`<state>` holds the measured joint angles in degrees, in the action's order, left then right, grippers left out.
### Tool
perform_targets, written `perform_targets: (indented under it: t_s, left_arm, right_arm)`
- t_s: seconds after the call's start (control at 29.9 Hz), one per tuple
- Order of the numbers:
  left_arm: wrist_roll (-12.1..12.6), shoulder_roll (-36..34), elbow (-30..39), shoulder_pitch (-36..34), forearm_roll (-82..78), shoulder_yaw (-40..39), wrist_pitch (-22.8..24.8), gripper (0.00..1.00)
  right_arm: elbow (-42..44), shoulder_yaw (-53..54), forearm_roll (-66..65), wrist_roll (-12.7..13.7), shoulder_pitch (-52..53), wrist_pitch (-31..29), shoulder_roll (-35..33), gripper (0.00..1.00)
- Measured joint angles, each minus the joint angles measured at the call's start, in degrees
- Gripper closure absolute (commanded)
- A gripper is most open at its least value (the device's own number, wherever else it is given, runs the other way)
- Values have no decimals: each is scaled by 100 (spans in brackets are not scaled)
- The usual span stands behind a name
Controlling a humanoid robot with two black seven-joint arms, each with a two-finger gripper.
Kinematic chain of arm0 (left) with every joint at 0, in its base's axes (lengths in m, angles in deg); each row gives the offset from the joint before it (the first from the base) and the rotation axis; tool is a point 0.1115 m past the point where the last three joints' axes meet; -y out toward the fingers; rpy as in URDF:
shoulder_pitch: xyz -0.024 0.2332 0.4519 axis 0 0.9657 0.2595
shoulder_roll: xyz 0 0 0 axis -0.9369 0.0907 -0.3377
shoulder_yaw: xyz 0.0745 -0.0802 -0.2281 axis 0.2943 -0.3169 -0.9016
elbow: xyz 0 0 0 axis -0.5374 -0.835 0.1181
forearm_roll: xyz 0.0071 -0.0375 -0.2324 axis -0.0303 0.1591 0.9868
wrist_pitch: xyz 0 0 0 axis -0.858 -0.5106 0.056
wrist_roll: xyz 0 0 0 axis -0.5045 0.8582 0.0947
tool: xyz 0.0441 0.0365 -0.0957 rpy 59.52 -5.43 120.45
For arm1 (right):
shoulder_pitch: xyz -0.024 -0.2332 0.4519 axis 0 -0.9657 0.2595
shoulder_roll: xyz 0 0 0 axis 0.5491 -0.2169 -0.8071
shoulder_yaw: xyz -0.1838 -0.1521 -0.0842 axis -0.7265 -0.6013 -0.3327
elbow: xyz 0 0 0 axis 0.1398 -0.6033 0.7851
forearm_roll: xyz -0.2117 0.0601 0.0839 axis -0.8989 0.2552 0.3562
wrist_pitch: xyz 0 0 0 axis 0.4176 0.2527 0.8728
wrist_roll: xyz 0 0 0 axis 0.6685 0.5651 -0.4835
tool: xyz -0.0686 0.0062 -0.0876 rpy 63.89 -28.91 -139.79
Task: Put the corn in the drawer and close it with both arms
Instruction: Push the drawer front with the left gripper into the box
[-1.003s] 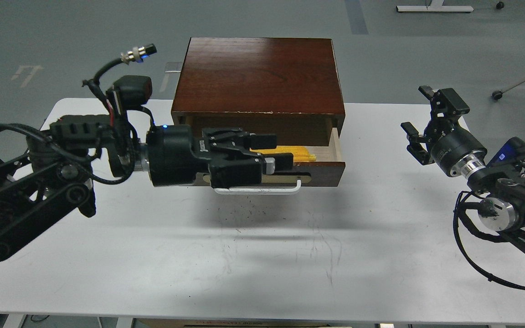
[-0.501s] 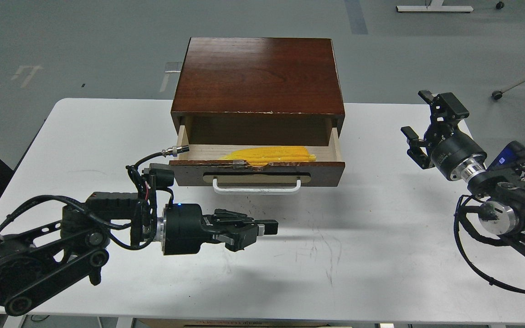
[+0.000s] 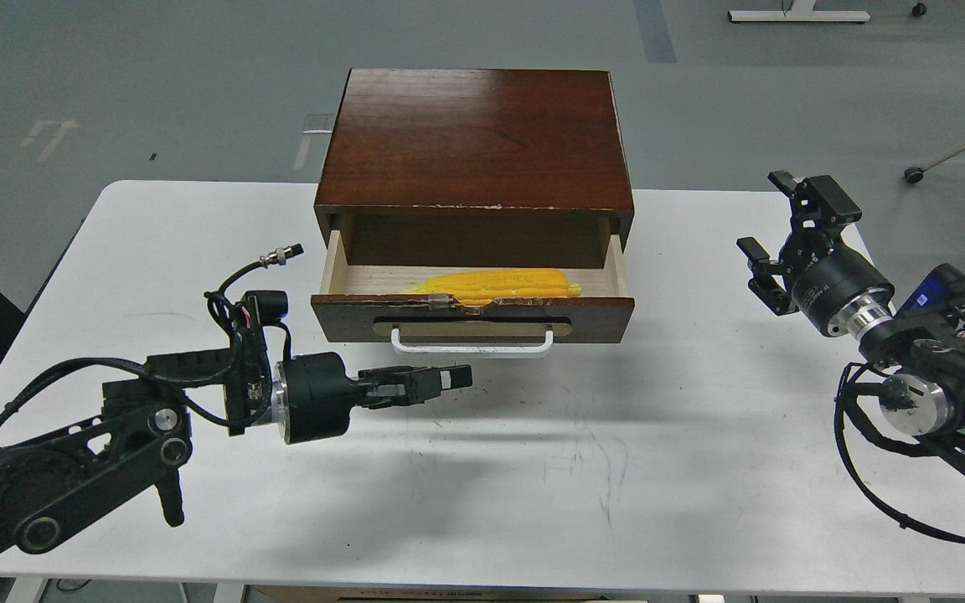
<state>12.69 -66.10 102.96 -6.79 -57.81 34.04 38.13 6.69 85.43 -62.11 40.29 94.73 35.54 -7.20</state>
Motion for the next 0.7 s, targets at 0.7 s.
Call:
perform_targets:
  t_s: [0.7]
  left_arm:
    - [13,91,-361,-82,-5,-219,-181,100]
  right_arm:
    - [-1,4,3,0,-29,0,-3,1]
